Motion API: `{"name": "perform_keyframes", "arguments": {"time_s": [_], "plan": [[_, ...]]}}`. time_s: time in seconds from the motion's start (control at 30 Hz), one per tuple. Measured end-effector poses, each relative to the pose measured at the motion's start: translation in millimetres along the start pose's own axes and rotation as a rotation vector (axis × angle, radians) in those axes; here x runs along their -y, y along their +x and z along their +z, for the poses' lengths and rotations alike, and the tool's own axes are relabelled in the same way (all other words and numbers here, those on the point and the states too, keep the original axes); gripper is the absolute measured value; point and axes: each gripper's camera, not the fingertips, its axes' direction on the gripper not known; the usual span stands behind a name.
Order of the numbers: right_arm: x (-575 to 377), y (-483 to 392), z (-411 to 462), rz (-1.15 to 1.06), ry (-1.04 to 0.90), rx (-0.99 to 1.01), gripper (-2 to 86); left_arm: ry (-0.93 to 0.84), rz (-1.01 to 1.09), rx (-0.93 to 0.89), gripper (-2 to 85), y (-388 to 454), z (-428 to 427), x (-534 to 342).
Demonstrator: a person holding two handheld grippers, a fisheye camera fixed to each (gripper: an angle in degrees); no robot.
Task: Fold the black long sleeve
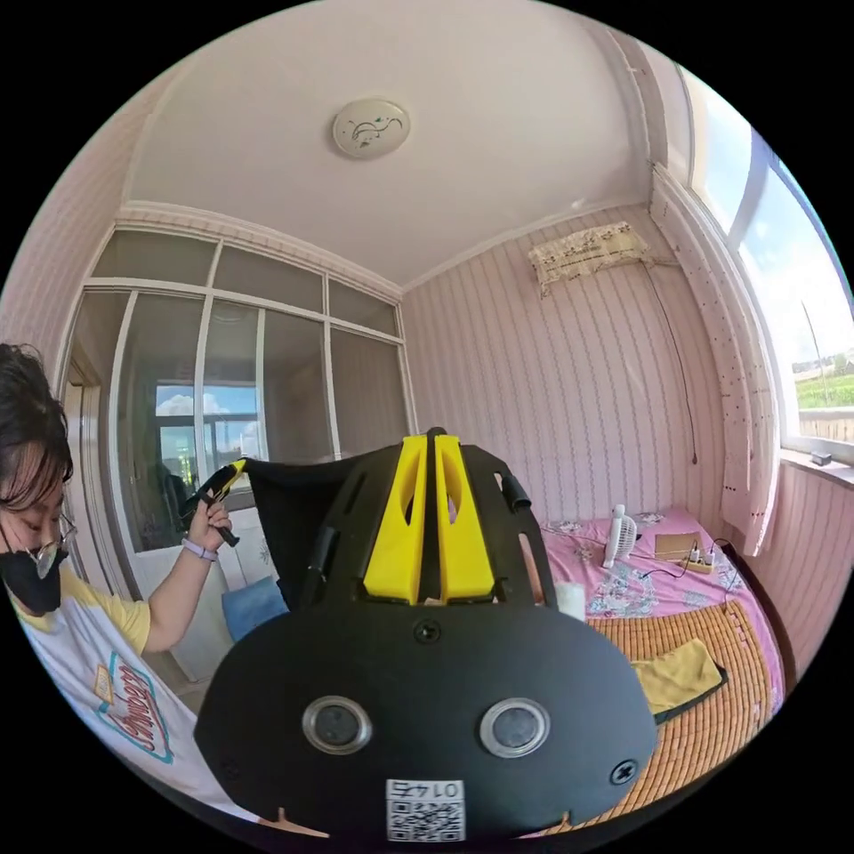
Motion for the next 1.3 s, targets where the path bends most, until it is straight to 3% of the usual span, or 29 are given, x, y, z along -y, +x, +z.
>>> {"name": "perform_keyframes", "arguments": {"time_s": [0.23, 0.3, 0.43, 0.57, 0.7, 0.77, 0.9, 0.97, 1.1, 1.3], "plan": [[49.4, -86.7, -64.2, -0.283, 0.303, 0.074, 0.6, 0.24, 0.125, -0.076, -1.0, 35.1, -88.2, 48.6], [65.1, -95.2, -64.8, -0.307, 0.312, 0.079, 0.6, 0.265, 0.186, -0.077, -1.0, 44.4, -98.3, 64.7], [67.5, -71.0, -7.0, -0.224, 0.124, 0.029, 0.6, 0.136, 0.219, 0.049, -1.0, 35.7, -70.6, 69.2], [24.6, -13.6, 91.7, -0.096, -0.2, -0.089, 0.6, -0.225, 0.141, 0.197, -1.0, -23.8, 16.6, 21.1], [-27.0, 57.4, 203.7, 0.09, -0.491, -0.129, 0.5, -0.475, 0.001, 0.329, -1.0, -78.7, 92.8, -45.0], [-3.9, 63.2, 220.9, 0.064, -0.457, -0.128, 0.5, -0.457, -0.007, 0.341, -1.0, -86.9, 122.6, -37.3], [81.8, 39.3, 205.0, -0.141, -0.071, -0.15, 0.5, -0.208, 0.105, 0.287, -1.0, -62.2, 139.3, 34.2], [93.2, 35.1, 205.0, -0.184, 0.005, -0.143, 0.5, -0.151, 0.156, 0.226, -1.0, -49.6, 148.1, 58.8], [48.3, 47.4, 227.3, -0.282, -0.026, -0.129, 0.6, -0.206, 0.227, 0.265, -1.0, -56.8, 163.9, 28.8], [-130.4, 122.4, 270.8, -0.096, -0.315, -0.113, 0.7, -0.534, 0.049, 0.245, -1.0, -128.8, 173.8, -130.2]]}}
